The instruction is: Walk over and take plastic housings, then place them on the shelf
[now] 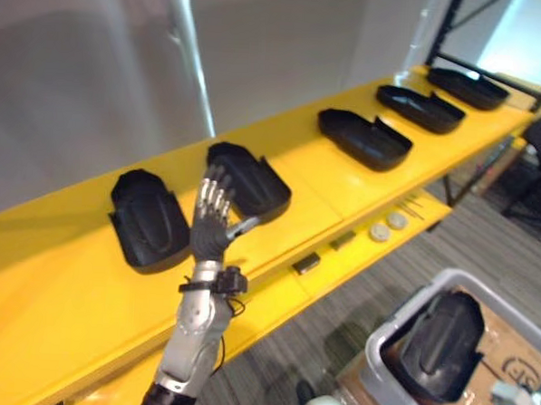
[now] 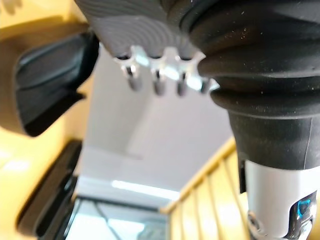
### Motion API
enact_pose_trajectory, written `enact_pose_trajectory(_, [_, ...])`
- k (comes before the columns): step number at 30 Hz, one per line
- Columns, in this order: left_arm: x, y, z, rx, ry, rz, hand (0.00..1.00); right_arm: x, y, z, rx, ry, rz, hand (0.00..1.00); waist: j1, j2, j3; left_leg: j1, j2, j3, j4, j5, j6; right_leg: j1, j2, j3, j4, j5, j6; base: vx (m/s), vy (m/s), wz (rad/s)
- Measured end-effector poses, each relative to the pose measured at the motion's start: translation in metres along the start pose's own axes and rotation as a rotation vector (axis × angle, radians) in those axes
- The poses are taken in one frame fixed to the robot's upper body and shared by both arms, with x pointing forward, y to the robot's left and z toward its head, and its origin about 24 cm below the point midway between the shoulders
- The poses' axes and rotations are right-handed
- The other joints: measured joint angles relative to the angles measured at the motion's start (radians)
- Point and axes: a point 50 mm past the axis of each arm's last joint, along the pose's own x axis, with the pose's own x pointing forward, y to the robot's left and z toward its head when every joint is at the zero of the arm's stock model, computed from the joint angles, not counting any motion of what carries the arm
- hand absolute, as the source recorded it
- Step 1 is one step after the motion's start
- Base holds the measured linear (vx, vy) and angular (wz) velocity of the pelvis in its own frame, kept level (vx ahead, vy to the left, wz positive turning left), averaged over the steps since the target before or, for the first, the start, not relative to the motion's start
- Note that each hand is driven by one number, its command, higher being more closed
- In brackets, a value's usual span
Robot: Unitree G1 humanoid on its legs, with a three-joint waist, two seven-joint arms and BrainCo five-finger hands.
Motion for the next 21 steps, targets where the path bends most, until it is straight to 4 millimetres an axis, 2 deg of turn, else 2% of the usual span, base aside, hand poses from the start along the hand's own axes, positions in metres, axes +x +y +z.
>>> enact_pose_trajectory(3, [-0.011, 0.009, 0.01, -0.011, -0.02, 0.014, 0.0, -0.007, 0.013, -0.013, 0.026, 0.087, 0.065, 0.0, 0.024, -0.01, 0.001, -0.01, -0.017, 0.019, 0.005, -0.005, 0.007, -0.022, -0.018, 0.018, 0.008, 0.006, 0.01, -0.03, 0.082, -0.18])
enact_pose_trajectory(7, [-0.021, 0.01, 0.017, -0.009, -0.039, -0.025, 0.0, -0.014, 0.037, -0.026, 0.085, 0.164, 0.157, 0.0, 0.077, -0.028, 0.013, -0.046, -0.032, 0.011, 0.052, -0.022, 0.022, -0.04, -0.03, 0.023, 0.012, 0.013, 0.019, -0.02, 0.078, 0.04])
enact_pose_trajectory(11, [-0.026, 0.003, 0.018, -0.039, -0.037, -0.047, 0.0, -0.021, 0.06, -0.038, 0.143, 0.234, 0.229, 0.0, 0.112, -0.032, 0.029, -0.106, -0.024, -0.019, 0.173, -0.077, 0.034, -0.061, -0.032, 0.009, 0.058, -0.003, 0.033, -0.03, 0.079, 0.13])
enact_pose_trajectory(13, [-0.025, -0.003, 0.023, -0.067, -0.077, -0.07, 0.0, -0.028, 0.064, -0.043, 0.148, 0.277, 0.212, 0.0, 0.109, -0.032, 0.059, -0.136, -0.013, -0.041, 0.261, -0.116, 0.043, -0.09, -0.023, 0.008, 0.145, -0.025, 0.046, -0.09, 0.111, 0.03])
enact_pose_trajectory(15, [-0.023, -0.01, 0.026, -0.084, -0.098, -0.098, 0.0, -0.038, 0.058, -0.049, 0.13, 0.323, 0.174, 0.0, 0.107, -0.033, 0.096, -0.143, 0.004, -0.033, 0.334, -0.151, 0.056, -0.107, -0.007, 0.01, 0.215, -0.026, 0.048, -0.16, 0.114, -0.2])
enact_pose_trajectory(16, [-0.021, -0.013, 0.028, -0.079, -0.114, -0.11, 0.0, -0.048, 0.05, -0.05, 0.113, 0.355, 0.148, 0.0, 0.109, -0.037, 0.115, -0.148, 0.014, -0.014, 0.382, -0.178, 0.067, -0.113, 0.0, 0.008, 0.244, -0.025, 0.049, -0.24, 0.112, -0.63])
enact_pose_trajectory(17, [-0.02, -0.012, 0.029, -0.064, -0.126, -0.099, 0.0, -0.055, 0.048, -0.052, 0.11, 0.382, 0.144, 0.0, 0.111, -0.052, 0.13, -0.145, 0.024, 0.029, 0.42, -0.195, 0.085, -0.119, 0.0, -0.004, 0.251, -0.008, 0.067, -0.28, 0.102, -0.8])
enact_pose_trajectory(18, [-0.02, -0.01, 0.03, -0.049, -0.13, -0.084, 0.0, -0.057, 0.048, -0.052, 0.103, 0.386, 0.153, 0.0, 0.11, -0.053, 0.136, -0.142, 0.034, 0.055, 0.424, -0.199, 0.094, -0.116, 0.0, -0.016, 0.222, 0.027, 0.072, -0.4, 0.091, -1.11])
enact_pose_trajectory(19, [-0.018, -0.007, 0.032, -0.02, -0.146, -0.055, 0.0, -0.058, 0.049, -0.052, 0.096, 0.38, 0.177, 0.0, 0.116, -0.041, 0.142, -0.143, 0.055, 0.106, 0.42, -0.191, 0.108, -0.133, -0.001, -0.064, 0.264, 0.025, 0.055, -0.41, 0.077, -1.08])
enact_pose_trajectory(20, [-0.017, -0.003, 0.034, -0.008, -0.165, -0.024, 0.0, -0.057, 0.05, -0.051, 0.082, 0.374, 0.2, 0.0, 0.116, -0.051, 0.138, -0.14, 0.06, 0.152, 0.398, -0.171, 0.121, -0.163, -0.023, -0.145, 0.408, -0.041, 0.032, -0.38, 0.081, -1.1])
enact_pose_trajectory(21, [-0.016, 0.0, 0.036, -0.004, -0.172, -0.008, 0.0, -0.056, 0.051, -0.051, 0.08, 0.368, 0.213, 0.0, 0.122, -0.056, 0.138, -0.13, 0.059, 0.179, 0.373, -0.154, 0.124, -0.169, -0.04, -0.179, 0.477, -0.073, 0.022, -0.21, 0.058, -0.99])
